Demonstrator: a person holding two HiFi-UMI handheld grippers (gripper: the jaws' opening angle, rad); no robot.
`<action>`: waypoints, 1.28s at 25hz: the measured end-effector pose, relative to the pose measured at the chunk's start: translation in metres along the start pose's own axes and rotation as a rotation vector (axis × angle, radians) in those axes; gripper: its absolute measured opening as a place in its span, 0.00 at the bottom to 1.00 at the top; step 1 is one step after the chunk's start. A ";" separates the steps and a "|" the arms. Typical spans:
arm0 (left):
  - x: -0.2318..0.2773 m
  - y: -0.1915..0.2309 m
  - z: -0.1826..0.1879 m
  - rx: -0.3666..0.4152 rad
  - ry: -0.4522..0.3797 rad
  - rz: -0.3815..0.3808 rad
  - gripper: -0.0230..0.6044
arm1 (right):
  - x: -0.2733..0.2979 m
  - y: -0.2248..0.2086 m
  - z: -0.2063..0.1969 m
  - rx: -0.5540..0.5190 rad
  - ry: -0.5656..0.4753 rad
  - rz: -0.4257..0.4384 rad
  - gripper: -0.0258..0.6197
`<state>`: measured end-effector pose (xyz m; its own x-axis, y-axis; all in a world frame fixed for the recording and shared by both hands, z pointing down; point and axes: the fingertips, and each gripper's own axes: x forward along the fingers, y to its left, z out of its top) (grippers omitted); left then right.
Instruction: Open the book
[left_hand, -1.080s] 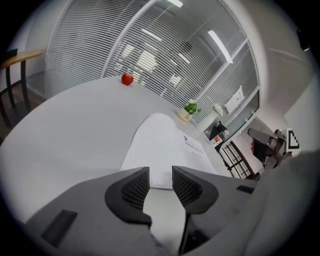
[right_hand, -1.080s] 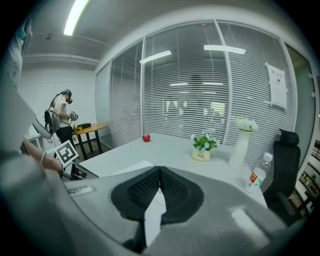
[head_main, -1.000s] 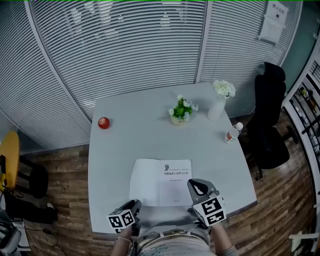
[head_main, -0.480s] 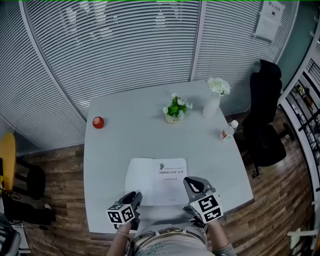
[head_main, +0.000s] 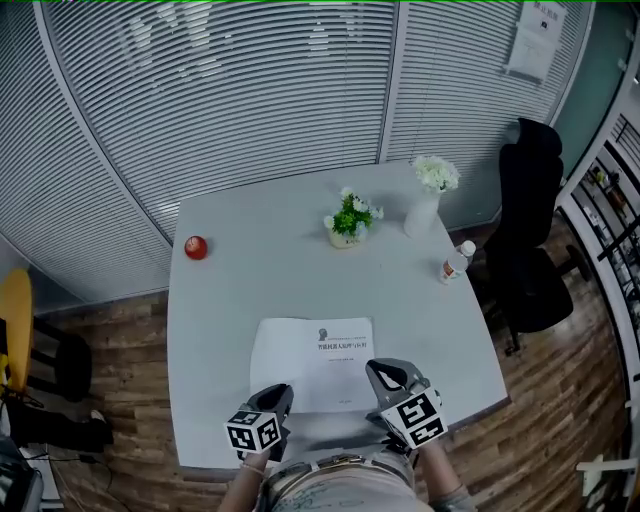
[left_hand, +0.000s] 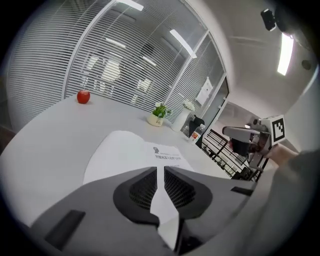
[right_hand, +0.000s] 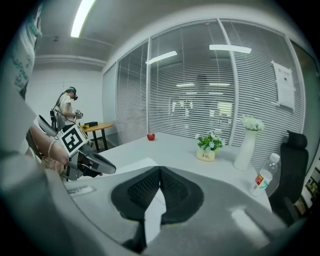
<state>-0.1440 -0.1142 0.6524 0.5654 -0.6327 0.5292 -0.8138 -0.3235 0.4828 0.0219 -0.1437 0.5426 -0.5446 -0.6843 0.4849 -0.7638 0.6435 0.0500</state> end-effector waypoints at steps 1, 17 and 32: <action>0.001 -0.003 0.002 0.022 -0.002 0.001 0.10 | 0.001 0.001 -0.001 -0.006 0.007 0.004 0.04; 0.014 -0.060 0.027 0.262 -0.068 -0.076 0.03 | 0.007 0.016 -0.010 -0.035 0.055 0.030 0.04; 0.012 -0.099 0.051 0.321 -0.127 -0.117 0.03 | 0.017 0.044 0.011 -0.109 -0.002 0.129 0.04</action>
<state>-0.0637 -0.1257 0.5754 0.6526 -0.6542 0.3823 -0.7565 -0.5906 0.2807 -0.0247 -0.1308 0.5439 -0.6364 -0.5944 0.4917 -0.6458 0.7591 0.0819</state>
